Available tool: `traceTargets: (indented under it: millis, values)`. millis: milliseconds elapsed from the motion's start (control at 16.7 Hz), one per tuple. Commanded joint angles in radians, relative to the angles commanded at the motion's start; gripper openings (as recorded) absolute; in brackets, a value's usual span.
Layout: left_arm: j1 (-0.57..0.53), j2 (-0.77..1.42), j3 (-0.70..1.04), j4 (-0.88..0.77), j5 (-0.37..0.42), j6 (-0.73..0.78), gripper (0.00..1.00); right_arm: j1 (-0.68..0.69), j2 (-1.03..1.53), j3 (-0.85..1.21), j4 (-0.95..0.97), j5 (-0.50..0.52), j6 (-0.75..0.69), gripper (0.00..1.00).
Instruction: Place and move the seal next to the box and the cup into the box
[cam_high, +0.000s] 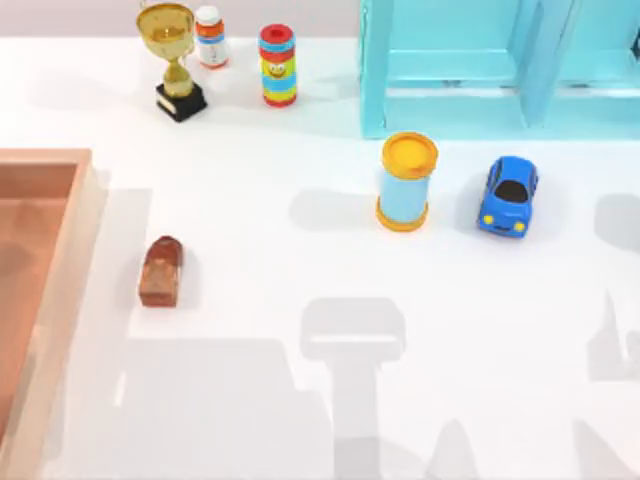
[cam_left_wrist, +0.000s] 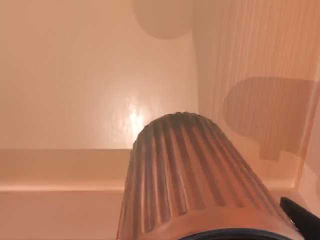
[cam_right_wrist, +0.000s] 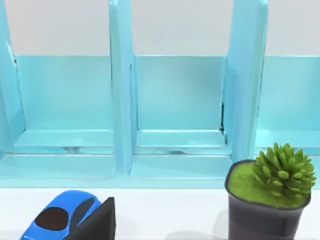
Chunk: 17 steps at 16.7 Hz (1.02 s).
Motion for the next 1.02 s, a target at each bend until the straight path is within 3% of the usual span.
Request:
traceTargets:
  millis: [240,720,1020]
  values:
    - [0.125,-0.071,-0.071,0.019,0.013,0.149,0.0,0.0,0.0,0.0,0.0,0.0,0.0,1.0]
    - [0.13,-0.08,-0.093,0.039,0.013,0.168,0.0,0.0,0.0,0.0,0.0,0.0,0.0,1.0]
    - [0.142,-0.049,-0.207,0.188,0.012,0.177,0.0,0.0,0.0,0.0,0.0,0.0,0.0,1.0]
